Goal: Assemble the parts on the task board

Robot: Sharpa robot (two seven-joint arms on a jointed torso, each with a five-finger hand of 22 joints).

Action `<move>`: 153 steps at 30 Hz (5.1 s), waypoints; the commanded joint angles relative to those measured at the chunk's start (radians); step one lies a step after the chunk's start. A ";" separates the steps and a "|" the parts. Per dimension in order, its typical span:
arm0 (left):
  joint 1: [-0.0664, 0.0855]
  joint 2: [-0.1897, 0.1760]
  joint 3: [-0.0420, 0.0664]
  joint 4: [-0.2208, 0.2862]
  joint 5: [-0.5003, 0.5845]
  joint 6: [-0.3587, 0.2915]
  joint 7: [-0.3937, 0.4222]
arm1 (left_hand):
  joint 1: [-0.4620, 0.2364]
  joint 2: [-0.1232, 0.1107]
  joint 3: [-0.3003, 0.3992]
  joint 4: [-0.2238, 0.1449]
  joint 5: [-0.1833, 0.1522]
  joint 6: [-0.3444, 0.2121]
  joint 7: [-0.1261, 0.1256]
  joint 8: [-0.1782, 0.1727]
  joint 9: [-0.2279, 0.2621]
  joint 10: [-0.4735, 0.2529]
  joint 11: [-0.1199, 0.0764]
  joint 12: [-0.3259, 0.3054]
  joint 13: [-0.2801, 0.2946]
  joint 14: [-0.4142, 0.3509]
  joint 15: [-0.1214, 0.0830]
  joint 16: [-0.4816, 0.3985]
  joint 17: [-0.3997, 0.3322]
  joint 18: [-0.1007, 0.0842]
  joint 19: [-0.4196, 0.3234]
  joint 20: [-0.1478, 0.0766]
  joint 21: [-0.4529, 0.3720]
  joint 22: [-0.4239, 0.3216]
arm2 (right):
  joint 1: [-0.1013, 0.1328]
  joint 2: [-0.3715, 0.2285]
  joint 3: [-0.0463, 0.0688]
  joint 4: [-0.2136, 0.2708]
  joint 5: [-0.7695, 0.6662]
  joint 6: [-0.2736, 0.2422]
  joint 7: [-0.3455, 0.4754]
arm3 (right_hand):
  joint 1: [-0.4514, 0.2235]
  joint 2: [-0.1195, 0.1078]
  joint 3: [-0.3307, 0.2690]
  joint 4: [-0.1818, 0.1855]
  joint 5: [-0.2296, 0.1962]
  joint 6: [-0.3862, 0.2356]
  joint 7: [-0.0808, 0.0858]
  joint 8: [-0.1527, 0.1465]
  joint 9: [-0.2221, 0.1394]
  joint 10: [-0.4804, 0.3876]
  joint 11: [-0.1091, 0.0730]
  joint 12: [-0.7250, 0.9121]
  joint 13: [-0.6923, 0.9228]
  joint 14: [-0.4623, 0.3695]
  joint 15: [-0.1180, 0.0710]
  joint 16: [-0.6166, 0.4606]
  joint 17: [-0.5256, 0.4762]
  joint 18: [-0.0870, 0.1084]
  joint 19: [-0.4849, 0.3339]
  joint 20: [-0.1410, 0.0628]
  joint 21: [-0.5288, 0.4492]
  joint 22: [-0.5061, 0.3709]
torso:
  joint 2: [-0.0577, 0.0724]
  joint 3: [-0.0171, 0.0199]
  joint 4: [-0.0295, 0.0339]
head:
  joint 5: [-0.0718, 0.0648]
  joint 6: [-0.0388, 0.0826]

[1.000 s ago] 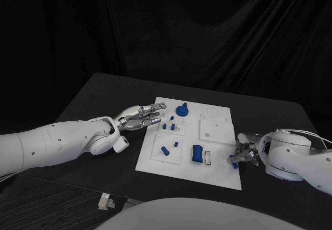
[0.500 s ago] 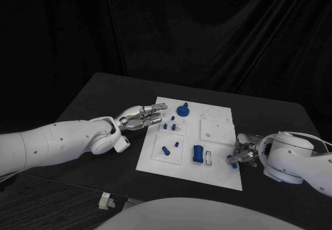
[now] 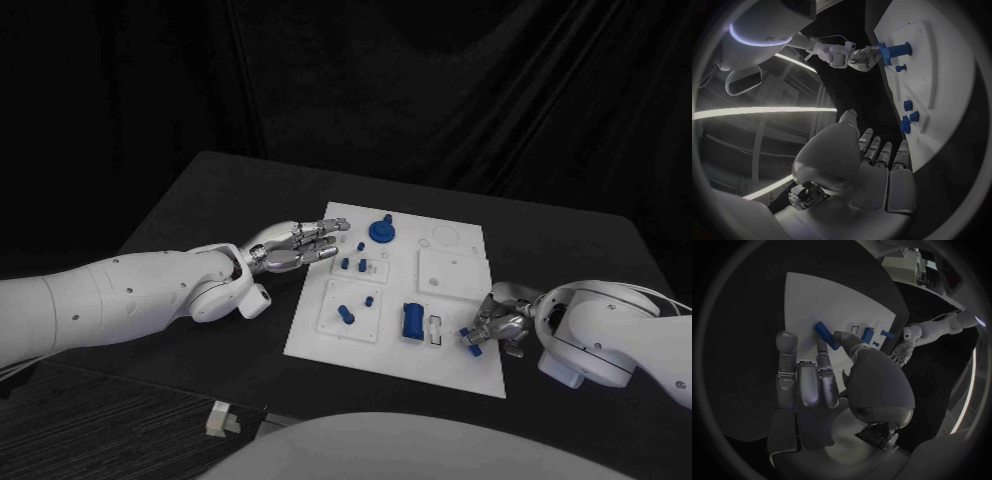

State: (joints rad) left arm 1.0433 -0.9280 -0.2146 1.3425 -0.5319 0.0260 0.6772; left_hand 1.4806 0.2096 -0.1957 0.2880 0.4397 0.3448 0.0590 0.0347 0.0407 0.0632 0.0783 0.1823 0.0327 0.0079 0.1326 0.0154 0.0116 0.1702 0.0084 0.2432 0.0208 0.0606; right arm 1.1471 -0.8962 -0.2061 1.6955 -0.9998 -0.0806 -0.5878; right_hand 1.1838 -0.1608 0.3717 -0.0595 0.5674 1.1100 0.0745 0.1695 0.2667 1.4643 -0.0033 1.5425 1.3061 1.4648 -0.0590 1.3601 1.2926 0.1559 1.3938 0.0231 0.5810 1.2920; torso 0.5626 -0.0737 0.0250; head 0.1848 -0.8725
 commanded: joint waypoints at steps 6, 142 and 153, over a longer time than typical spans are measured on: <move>-0.002 0.004 0.001 0.000 0.009 0.029 0.202 | 0.024 -0.005 -0.028 0.001 0.021 0.008 0.000 0.003 -0.003 0.000 0.023 0.029 -0.001 0.013 0.019 0.021 0.000 0.007 0.008 0.015 -0.006 -0.003 | 0.003 0.022 0.000 -0.018 0.296 -0.070 0.001 | -0.024 0.034 0.172 -0.015 0.056 -0.002 -0.013 0.046 0.074 0.093 -0.017 0.009 0.244 0.056 -0.027 0.024 0.017 -0.006 0.009 -0.002 0.003 0.081 | -0.002 0.0000 0.0008 | -0.003 0.000; -0.027 0.023 0.001 -0.022 0.009 0.084 0.157 | 0.071 0.003 0.005 -0.009 0.043 0.001 0.007 0.003 -0.003 0.000 0.039 0.032 0.000 0.026 0.056 0.042 0.004 -0.003 0.014 0.041 -0.003 0.004 | 0.014 0.082 0.000 -0.070 0.477 -0.080 -0.033 | -0.130 0.103 0.128 0.013 -0.054 -0.068 -0.022 0.105 0.168 0.097 -0.023 0.016 0.251 0.062 -0.031 0.039 0.035 -0.044 0.067 -0.005 0.272 0.132 | 0.000 -0.0002 0.0009 | 0.003 0.000; -0.027 0.024 0.001 -0.023 0.009 0.091 0.152 | 0.073 0.004 0.009 -0.009 0.043 0.004 0.014 0.003 -0.003 -0.001 0.036 0.032 -0.001 0.026 0.061 0.044 0.005 -0.005 0.014 0.042 -0.003 0.004 | 0.014 0.090 0.000 -0.077 0.454 -0.075 -0.035 | -0.134 0.107 0.116 0.018 -0.063 -0.073 -0.022 0.106 0.172 0.097 -0.023 0.015 0.250 0.062 -0.031 0.038 0.034 -0.043 0.064 -0.005 0.272 0.131 | 0.000 -0.0001 0.0004 | 0.004 0.000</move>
State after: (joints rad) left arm 1.0174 -0.9060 -0.2146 1.3184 -0.5298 0.1031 0.6778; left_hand 1.5436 0.2096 -0.1955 0.2878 0.4630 0.3321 0.0719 0.0348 0.0407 0.0662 0.1097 0.2013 0.0327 0.0335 0.1787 0.0426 0.0129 0.1702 0.0204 0.2775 0.0209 0.0614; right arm 1.1613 -0.8073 -0.2056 1.6194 -0.5271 -0.1674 -0.6044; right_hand 1.0536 -0.0803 0.4524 -0.0495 0.4863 1.0076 0.0647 0.2248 0.4083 1.4531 -0.0165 1.5425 1.3061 1.4592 -0.0799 1.3797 1.2929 0.1242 1.4524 0.0213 0.8448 1.2920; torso 0.5624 -0.0738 0.0257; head 0.1889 -0.8725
